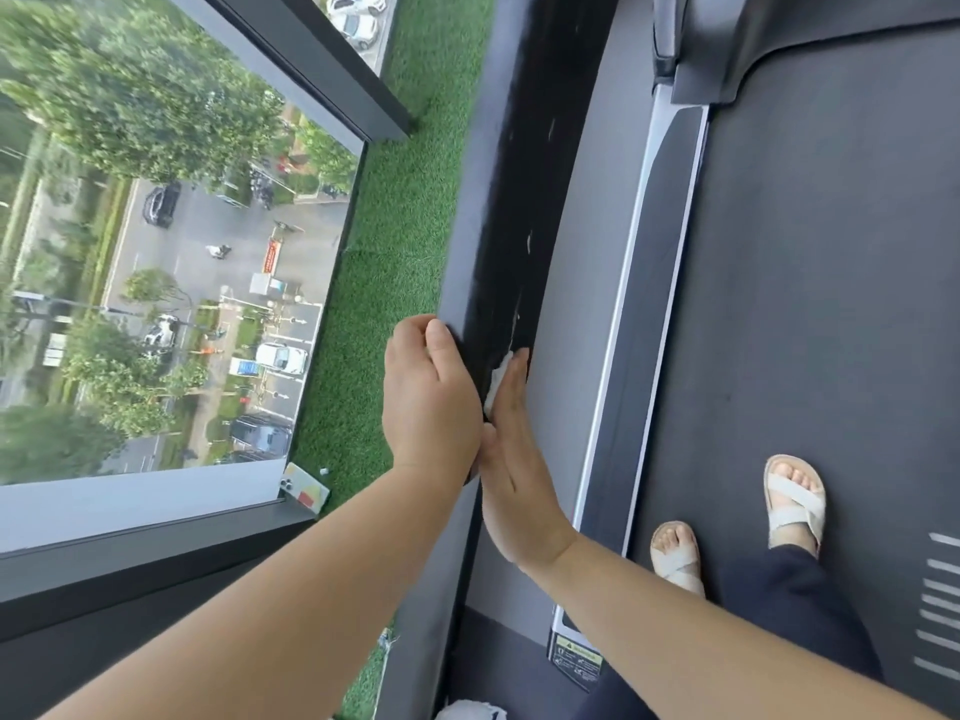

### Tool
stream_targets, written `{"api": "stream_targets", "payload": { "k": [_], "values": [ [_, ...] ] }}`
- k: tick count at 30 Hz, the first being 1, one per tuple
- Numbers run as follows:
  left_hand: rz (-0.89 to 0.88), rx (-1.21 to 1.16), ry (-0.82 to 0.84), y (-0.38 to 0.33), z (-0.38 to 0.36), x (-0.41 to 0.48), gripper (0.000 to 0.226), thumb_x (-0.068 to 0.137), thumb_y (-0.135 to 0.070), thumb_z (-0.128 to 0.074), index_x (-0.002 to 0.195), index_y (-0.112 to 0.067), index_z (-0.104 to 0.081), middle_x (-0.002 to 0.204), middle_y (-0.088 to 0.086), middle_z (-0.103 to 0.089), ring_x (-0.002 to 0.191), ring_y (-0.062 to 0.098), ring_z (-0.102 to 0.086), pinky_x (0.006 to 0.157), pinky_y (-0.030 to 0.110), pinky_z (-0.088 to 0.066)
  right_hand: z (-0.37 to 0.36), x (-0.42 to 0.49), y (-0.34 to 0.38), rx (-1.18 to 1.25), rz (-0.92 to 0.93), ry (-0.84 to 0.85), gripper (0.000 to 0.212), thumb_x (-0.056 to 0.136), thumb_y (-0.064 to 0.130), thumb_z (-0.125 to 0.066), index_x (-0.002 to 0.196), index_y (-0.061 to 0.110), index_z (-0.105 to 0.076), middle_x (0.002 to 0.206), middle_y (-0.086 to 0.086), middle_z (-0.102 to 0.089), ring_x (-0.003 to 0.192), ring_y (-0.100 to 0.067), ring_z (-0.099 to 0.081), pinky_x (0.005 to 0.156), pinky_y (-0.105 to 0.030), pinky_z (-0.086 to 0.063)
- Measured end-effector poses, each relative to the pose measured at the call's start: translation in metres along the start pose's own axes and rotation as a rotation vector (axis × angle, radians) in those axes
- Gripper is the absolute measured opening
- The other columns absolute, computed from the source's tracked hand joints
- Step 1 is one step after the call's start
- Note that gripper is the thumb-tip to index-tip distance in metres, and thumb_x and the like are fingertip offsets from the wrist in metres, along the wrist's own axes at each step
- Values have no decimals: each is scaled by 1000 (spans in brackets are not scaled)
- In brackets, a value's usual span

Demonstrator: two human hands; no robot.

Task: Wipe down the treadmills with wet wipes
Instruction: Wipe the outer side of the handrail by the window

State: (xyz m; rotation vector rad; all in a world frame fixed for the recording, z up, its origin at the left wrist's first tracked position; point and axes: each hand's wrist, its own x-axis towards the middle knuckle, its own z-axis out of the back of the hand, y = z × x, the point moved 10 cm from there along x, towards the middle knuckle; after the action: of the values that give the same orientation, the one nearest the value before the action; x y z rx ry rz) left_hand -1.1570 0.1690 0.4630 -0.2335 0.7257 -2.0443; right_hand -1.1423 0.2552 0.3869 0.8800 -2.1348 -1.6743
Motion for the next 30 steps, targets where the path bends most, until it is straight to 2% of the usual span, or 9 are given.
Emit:
{"api": "stream_targets", "payload": {
  "k": [4,6,8,11,14,16,22,26,30],
  "values": [
    [2,0,2,3,0,1,31,99,-34,-29,110,-15,-52,110,5,-57,101,25,-53,91,49,-43,14,12,-17,35,-116,-37,66,80,83,-14,132,51,10,147,30,16,140,9,15,120,-32,4],
    [9,-3,4,5,-1,2,29,101,-32,-29,110,-15,-51,110,5,-56,102,25,-52,91,49,-43,13,16,-17,88,-190,-51,61,84,76,-16,132,49,10,145,34,16,138,12,16,120,-33,5],
    [7,0,0,4,0,1,28,101,-31,-30,109,-16,-51,110,6,-56,101,26,-53,90,49,-44,3,8,-2,49,-100,-8,57,89,68,-15,134,48,12,147,32,20,139,9,19,119,-29,8],
    [10,-1,3,6,-1,1,28,101,-33,-29,108,-17,-51,110,6,-56,100,26,-53,89,50,-44,0,-1,1,-27,3,54,65,86,76,-13,137,46,15,149,28,25,141,3,20,117,-22,9],
    [10,-9,1,5,-1,1,30,100,-33,-29,109,-16,-51,110,6,-57,102,26,-53,91,50,-43,12,17,-19,41,-157,11,69,77,85,-16,129,52,16,148,27,26,137,10,23,119,-31,9],
    [14,-5,-1,3,0,0,28,101,-30,-30,111,-15,-52,111,6,-56,102,25,-52,91,48,-42,11,22,-21,67,-247,11,67,80,80,-17,126,50,21,144,29,30,134,12,27,119,-35,9],
    [10,2,1,2,-1,0,27,101,-27,-30,111,-14,-51,113,4,-55,103,23,-50,90,40,-40,4,1,-11,-179,-68,141,74,79,83,-5,132,42,26,144,25,35,135,7,31,114,-23,18],
    [7,-10,1,3,-1,1,27,101,-28,-30,111,-15,-51,112,4,-55,104,23,-51,93,45,-41,9,12,-15,-29,-214,65,75,75,87,-9,129,46,23,141,32,30,131,14,30,118,-30,14],
    [11,-29,3,5,-1,2,25,101,-29,-31,111,-17,-51,111,6,-56,104,26,-52,92,49,-42,-4,-3,5,-2,-59,115,76,81,82,-13,137,42,17,149,24,29,138,5,25,115,-22,11]
  ]
}}
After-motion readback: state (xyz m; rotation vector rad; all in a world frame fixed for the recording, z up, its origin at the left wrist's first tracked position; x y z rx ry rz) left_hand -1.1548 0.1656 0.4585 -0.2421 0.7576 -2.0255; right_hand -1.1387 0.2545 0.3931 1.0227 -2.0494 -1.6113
